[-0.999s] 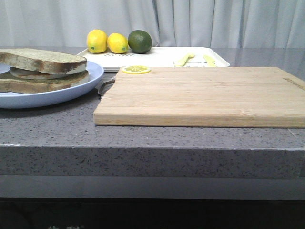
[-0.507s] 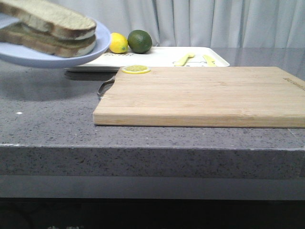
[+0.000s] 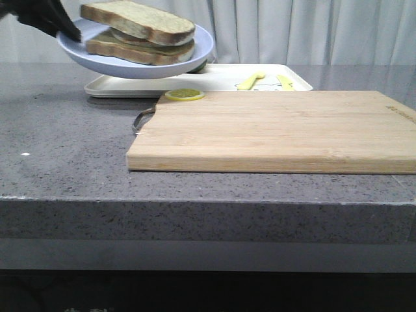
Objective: Place bread and move sandwich to tray
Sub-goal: 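Grip the blue plate rim with the left gripper and lift it onto the tray, then release the plate on the white tray and raise the left gripper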
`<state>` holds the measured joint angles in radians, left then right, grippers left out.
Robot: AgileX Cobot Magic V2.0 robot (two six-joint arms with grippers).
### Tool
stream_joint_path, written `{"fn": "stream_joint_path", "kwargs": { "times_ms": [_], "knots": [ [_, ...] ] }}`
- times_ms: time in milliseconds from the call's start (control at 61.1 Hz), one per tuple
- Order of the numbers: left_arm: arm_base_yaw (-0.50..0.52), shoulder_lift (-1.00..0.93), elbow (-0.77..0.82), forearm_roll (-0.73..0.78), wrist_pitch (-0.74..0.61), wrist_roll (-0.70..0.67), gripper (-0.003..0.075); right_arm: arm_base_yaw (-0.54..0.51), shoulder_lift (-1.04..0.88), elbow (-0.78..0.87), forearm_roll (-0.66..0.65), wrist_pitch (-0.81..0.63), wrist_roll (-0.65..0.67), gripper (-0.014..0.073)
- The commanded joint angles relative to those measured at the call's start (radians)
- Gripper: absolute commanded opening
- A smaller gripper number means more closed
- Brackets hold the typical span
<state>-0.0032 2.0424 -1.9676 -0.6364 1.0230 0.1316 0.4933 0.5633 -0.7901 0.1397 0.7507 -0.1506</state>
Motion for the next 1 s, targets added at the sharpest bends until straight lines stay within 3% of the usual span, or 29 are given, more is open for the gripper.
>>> {"fn": "stream_joint_path", "kwargs": {
  "times_ms": [0, 246, 491, 606, 819, 884, 982],
  "knots": [
    [-0.016, -0.003, -0.102, -0.094, -0.066, -0.108, -0.0018, 0.001, 0.000, -0.026, -0.002, -0.076, 0.001, 0.0466],
    [-0.018, 0.118, -0.185, -0.253, -0.107, -0.151, -0.0015, 0.001, 0.000, -0.026, -0.002, -0.076, 0.001, 0.0466],
    [-0.018, 0.159, -0.185, -0.240, -0.116, -0.156, -0.0003, 0.001, 0.000, -0.026, -0.002, -0.076, 0.001, 0.0466],
    [-0.018, 0.159, -0.185, -0.233, -0.111, -0.156, 0.0083, 0.001, 0.000, -0.026, -0.002, -0.076, 0.001, 0.0466],
    [-0.015, 0.159, -0.185, -0.227, -0.086, -0.156, 0.0368, 0.001, 0.000, -0.026, -0.002, -0.076, 0.001, 0.0466],
    [-0.011, 0.155, -0.185, -0.227, -0.080, -0.156, 0.0412, 0.001, 0.000, -0.026, -0.002, -0.076, 0.001, 0.0466],
    [0.003, 0.130, -0.185, -0.212, -0.056, -0.132, 0.0414, 0.001, 0.000, -0.026, -0.002, -0.076, 0.001, 0.0466]
  ]
}}
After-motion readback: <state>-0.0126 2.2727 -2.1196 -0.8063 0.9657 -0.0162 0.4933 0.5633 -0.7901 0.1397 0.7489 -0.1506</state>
